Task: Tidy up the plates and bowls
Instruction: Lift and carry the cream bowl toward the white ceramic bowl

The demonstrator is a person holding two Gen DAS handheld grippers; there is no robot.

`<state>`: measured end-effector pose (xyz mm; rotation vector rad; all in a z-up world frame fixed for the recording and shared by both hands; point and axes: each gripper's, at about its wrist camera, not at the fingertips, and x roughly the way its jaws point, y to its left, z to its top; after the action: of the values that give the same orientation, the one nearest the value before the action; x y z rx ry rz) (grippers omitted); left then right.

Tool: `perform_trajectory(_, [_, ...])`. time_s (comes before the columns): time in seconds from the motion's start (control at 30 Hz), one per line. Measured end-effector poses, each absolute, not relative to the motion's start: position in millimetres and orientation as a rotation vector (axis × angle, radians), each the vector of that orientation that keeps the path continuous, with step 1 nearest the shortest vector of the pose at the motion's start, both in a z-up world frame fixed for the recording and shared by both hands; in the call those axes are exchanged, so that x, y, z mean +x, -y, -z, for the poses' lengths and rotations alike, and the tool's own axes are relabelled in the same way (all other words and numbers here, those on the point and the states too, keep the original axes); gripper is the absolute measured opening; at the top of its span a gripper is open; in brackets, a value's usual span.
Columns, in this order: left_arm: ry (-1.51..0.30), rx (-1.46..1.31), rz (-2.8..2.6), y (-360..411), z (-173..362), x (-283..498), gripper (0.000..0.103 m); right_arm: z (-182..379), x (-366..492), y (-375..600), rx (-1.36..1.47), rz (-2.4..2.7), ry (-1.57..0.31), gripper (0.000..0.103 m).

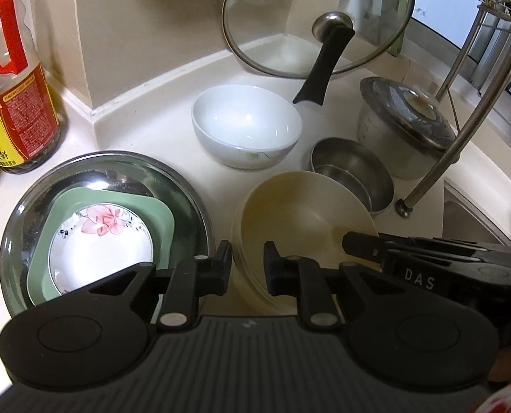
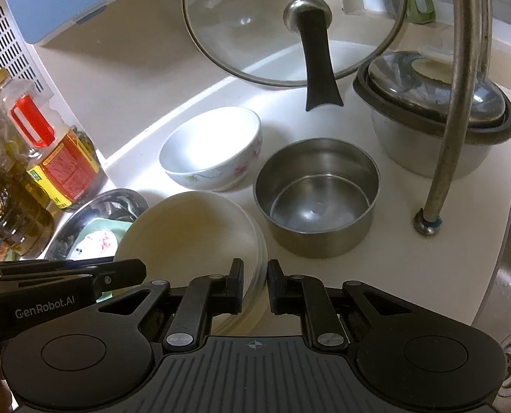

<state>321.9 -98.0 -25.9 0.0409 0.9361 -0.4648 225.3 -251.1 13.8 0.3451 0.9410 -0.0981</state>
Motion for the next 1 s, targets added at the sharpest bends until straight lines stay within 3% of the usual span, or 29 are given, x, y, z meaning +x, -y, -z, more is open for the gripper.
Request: perform_trajectory(1.0, [-0.836,0.021,0.454,99.0,-1.6,356.6,0.018,-32.0,266.1,246.9,0.296,0.076,-0.854,0.015])
